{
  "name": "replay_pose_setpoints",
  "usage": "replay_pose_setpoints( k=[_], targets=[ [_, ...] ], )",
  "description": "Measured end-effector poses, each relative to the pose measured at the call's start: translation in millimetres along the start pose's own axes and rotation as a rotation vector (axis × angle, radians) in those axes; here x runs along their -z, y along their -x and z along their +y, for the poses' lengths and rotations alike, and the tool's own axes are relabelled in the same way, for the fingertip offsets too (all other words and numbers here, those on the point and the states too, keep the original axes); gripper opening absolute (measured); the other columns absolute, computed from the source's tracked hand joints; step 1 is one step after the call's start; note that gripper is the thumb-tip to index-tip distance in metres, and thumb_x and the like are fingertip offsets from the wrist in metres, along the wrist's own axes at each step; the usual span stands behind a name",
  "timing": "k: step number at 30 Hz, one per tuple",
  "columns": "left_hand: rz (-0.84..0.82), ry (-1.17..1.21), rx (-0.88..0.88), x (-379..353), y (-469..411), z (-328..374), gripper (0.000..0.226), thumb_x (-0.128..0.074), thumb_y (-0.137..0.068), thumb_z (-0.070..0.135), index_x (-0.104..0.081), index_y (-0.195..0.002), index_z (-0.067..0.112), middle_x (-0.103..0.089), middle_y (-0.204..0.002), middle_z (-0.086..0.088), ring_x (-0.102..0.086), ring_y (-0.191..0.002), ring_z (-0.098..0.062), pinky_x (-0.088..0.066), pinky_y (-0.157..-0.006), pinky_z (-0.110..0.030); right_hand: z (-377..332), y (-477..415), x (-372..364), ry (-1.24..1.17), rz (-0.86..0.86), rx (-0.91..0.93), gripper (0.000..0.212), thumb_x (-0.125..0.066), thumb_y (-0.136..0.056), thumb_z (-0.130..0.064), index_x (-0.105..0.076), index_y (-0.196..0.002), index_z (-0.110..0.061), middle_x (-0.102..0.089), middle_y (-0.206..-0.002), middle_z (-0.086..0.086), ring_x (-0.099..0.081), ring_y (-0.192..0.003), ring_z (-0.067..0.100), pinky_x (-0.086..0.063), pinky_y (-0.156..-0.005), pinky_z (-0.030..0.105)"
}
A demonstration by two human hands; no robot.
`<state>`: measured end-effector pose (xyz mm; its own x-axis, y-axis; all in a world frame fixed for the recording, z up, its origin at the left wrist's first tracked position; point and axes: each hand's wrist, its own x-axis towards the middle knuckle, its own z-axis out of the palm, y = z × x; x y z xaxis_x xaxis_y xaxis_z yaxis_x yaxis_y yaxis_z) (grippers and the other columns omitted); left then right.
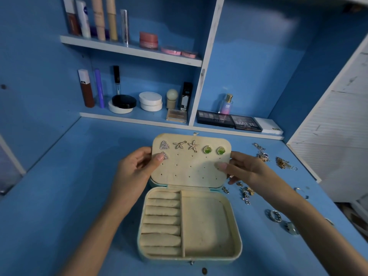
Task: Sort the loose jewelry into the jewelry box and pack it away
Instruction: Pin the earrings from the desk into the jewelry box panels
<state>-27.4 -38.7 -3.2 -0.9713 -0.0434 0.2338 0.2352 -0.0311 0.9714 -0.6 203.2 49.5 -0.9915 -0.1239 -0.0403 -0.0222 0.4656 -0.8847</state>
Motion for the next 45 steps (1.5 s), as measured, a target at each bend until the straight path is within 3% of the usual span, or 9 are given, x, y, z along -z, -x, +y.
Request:
replay_pose_setpoints(
  k=[6, 9, 13, 17, 22, 32, 39, 45],
  targets=[
    [-0.027, 0.019, -0.004, 0, 2, 3, 0.019, -0.060, -0.088, 0.005, -0.067, -0.091, 0.022, -0.074, -0.086, 0.015, -0.067, -0.083, 0.001, -0.049, -0.069, -0.009, 2, 0, 3, -0.009, -0.017, -0.011, 0.030, -0.061, -0.086, -0.027, -0.062, -0.116, -0.022, -0.068, -0.098, 0.013, -0.060, -0.075, 0.011, -0.052, -0.071, 0.021],
    [-0.033, 0.013, -0.010, 0, 3, 3, 0.028, -0.059, -0.087, -0.002, -0.066, -0.092, 0.024, -0.073, -0.085, 0.017, -0.067, -0.082, 0.003, -0.048, -0.069, -0.009, 5, 0, 6, 0.027, -0.012, -0.003, 0.030, -0.061, -0.088, -0.016, -0.061, -0.118, -0.020, -0.068, -0.093, 0.015, -0.061, -0.075, 0.013, -0.053, -0.071, 0.023],
    [-0.039, -0.035, -0.033, 0, 3, 1, 0.034, -0.058, -0.087, -0.005, -0.064, -0.094, 0.028, -0.072, -0.085, 0.019, -0.066, -0.082, 0.004, -0.048, -0.072, -0.010, 18, -3, 19, 0.289, 0.057, 0.053, 0.032, -0.057, -0.090, -0.006, -0.062, -0.113, -0.028, -0.070, -0.085, 0.000, -0.064, -0.078, 0.016, -0.055, -0.074, 0.035],
    [-0.040, -0.050, -0.043, -1, 3, -1, 0.034, -0.058, -0.088, -0.004, -0.063, -0.093, 0.029, -0.072, -0.084, 0.021, -0.064, -0.080, 0.006, -0.047, -0.070, -0.007, 26, -3, 36, 0.514, 0.132, 0.115, 0.021, -0.061, -0.088, -0.011, -0.069, -0.102, -0.024, -0.070, -0.081, -0.003, -0.061, -0.076, 0.003, -0.046, -0.070, 0.009],
    [-0.030, -0.052, -0.048, -2, 2, -1, 0.035, -0.058, -0.087, -0.005, -0.063, -0.091, 0.030, -0.071, -0.080, 0.022, -0.063, -0.077, 0.009, -0.045, -0.069, -0.005, 33, -2, 49, 0.725, 0.050, 0.103, 0.018, -0.063, -0.086, -0.013, -0.070, -0.092, -0.028, -0.069, -0.082, -0.006, -0.062, -0.076, 0.004, -0.042, -0.069, 0.004],
    [-0.030, -0.059, -0.050, -1, 1, -1, 0.035, -0.058, -0.087, -0.005, -0.063, -0.092, 0.029, -0.071, -0.081, 0.023, -0.064, -0.078, 0.009, -0.046, -0.070, -0.005, 42, -3, 48, 0.795, -0.001, 0.100, 0.016, -0.063, -0.084, -0.009, -0.071, -0.094, -0.018, -0.069, -0.080, 0.000, -0.064, -0.074, 0.010, -0.045, -0.072, 0.012],
    [-0.029, -0.066, -0.046, -1, 1, -1, 0.035, -0.059, -0.087, -0.004, -0.063, -0.092, 0.030, -0.071, -0.081, 0.023, -0.064, -0.078, 0.009, -0.046, -0.069, -0.005, 43, -9, 39, 0.821, 0.041, 0.111, 0.011, -0.066, -0.083, -0.019, -0.070, -0.092, -0.020, -0.056, -0.072, -0.013, -0.060, -0.074, 0.013, -0.051, -0.076, 0.033],
    [-0.028, -0.074, -0.046, -1, 1, 0, 0.035, -0.059, -0.087, -0.003, -0.063, -0.093, 0.031, -0.071, -0.081, 0.024, -0.064, -0.079, 0.009, -0.046, -0.068, -0.005, 44, -16, 31, 0.888, 0.014, 0.064, 0.029, -0.062, -0.086, -0.034, -0.065, -0.113, -0.023, -0.055, -0.086, -0.006, -0.056, -0.083, 0.016, -0.048, -0.082, 0.035]
  ],
)
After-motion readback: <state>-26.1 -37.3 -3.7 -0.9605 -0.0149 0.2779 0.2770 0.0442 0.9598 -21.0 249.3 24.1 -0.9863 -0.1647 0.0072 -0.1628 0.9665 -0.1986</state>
